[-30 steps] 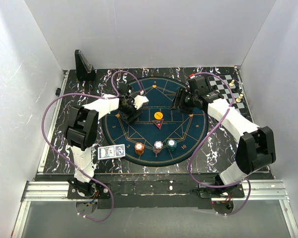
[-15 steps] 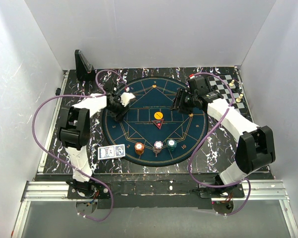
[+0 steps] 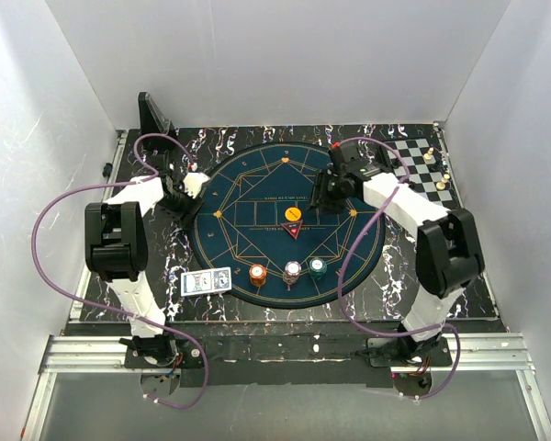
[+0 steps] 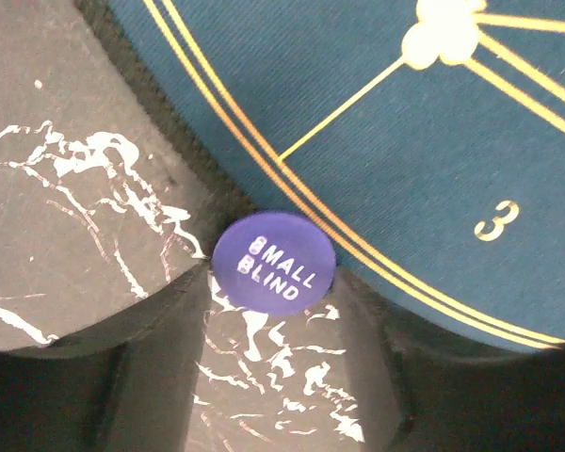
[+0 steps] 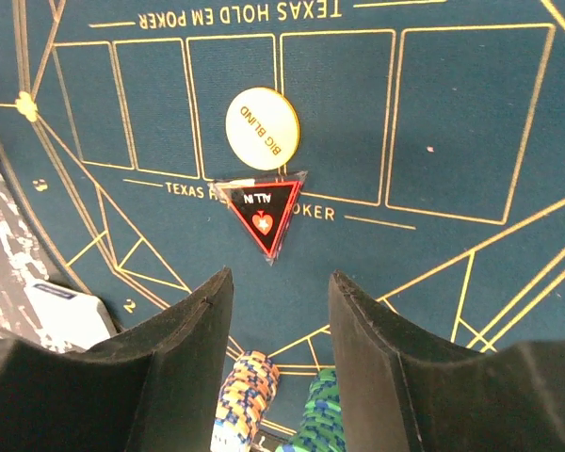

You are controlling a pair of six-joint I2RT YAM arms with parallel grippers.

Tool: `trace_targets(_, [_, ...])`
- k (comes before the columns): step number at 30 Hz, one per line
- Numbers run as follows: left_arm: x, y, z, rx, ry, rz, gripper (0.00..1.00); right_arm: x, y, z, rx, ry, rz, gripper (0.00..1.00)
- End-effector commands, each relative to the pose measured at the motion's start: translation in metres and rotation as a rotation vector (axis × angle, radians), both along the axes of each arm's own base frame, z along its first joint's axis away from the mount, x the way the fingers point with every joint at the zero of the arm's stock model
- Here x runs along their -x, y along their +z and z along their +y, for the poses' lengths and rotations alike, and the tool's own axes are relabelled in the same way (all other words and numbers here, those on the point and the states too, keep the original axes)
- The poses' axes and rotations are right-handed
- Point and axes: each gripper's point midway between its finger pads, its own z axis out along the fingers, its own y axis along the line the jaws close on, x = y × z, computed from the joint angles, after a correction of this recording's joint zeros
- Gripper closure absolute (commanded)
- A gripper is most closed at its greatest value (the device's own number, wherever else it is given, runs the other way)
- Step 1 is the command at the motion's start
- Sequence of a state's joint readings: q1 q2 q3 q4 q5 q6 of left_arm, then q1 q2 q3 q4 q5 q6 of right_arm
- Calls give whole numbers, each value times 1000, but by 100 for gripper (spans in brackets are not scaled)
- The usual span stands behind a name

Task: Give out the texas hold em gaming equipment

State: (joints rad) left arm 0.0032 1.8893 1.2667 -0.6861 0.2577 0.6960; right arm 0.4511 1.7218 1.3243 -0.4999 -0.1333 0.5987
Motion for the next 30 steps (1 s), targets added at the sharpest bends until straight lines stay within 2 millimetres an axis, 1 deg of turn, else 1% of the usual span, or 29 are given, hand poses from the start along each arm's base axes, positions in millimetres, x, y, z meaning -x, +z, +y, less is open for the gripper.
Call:
trace_targets(1, [0, 23, 13, -12, 46, -36, 31, -6, -13, 20, 79, 66, 5, 48])
trace_targets(2, [-3, 28, 12, -6, 60, -46, 21, -8, -20, 23, 95, 76, 15, 46])
trace_targets(3, [-7, 33, 12, 0, 72, -58, 14, -11, -22, 27, 108, 83, 14, 44])
trace_targets(4, [-10, 39, 12, 3, 84, -74, 3, -13, -29, 29, 128, 88, 21, 40])
trace_targets(6, [-17, 54, 11, 17, 101, -98, 2, -17, -34, 34, 153, 101, 18, 36])
trace_targets(9, [-22, 77, 4, 56, 114, -122, 2, -23, -40, 44, 177, 119, 6, 34])
trace_targets(12, [-27, 104, -5, 119, 135, -141, 2, -32, -48, 48, 223, 114, -1, 34])
trace_targets(16, [-26, 129, -20, 205, 143, -126, 2, -45, -54, 52, 299, 111, -17, 36])
trace_targets(18, [-25, 136, -24, 227, 147, -123, 2, -48, -61, 49, 355, 115, -15, 36])
trace_targets(22, [-24, 137, -24, 228, 149, -140, 2, -45, -72, 46, 428, 139, -1, 36])
trace_targets(26, [-23, 134, -24, 230, 158, -134, 2, -39, -81, 48, 445, 152, 13, 35])
trace_targets(28, [-23, 134, -25, 238, 158, -132, 2, -32, -84, 50, 446, 166, 26, 34])
trace_targets(30, [-24, 135, -26, 243, 158, -133, 2, -29, -83, 57, 428, 178, 5, 32])
